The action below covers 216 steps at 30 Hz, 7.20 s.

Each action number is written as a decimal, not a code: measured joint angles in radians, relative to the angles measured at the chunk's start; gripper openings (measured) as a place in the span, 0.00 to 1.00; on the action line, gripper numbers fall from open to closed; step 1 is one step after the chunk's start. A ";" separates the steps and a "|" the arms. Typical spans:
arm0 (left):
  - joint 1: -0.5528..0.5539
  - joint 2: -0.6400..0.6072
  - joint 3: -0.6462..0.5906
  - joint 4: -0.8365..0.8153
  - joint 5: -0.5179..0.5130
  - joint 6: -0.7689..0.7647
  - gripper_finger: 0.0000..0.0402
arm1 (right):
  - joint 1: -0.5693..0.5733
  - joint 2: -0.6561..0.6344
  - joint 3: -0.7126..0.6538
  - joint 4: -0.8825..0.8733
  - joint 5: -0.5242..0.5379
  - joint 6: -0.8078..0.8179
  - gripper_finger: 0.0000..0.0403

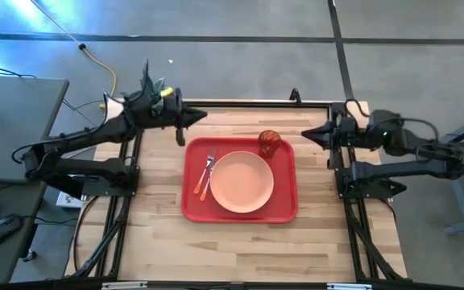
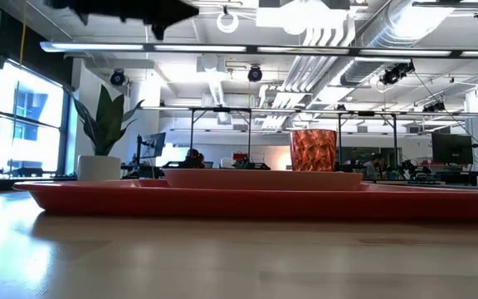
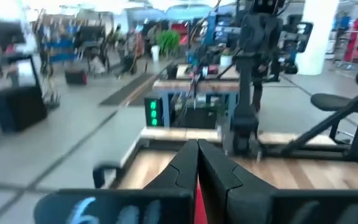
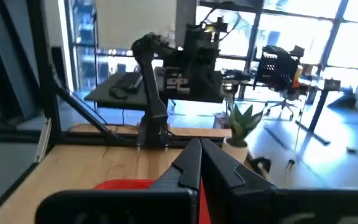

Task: Pick and place plate/cup/fork/spoon on tray
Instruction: Return to home position

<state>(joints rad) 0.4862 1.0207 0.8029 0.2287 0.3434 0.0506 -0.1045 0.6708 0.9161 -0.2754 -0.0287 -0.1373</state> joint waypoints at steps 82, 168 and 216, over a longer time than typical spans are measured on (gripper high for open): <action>-0.407 -0.987 -0.737 -0.286 -0.457 -0.133 0.00 | 0.091 -0.667 -0.833 0.379 -0.137 0.108 0.00; -0.408 -0.997 -0.791 -0.212 -0.400 -0.144 0.00 | 0.100 -0.666 -0.908 0.361 -0.139 0.339 0.00; -0.408 -0.998 -0.790 -0.212 -0.400 -0.144 0.00 | 0.100 -0.666 -0.908 0.361 -0.139 0.339 0.00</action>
<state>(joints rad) 0.0780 0.0231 0.0124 0.0162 -0.0562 -0.0933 -0.0048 0.0053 0.0082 0.0860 -0.1677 0.2015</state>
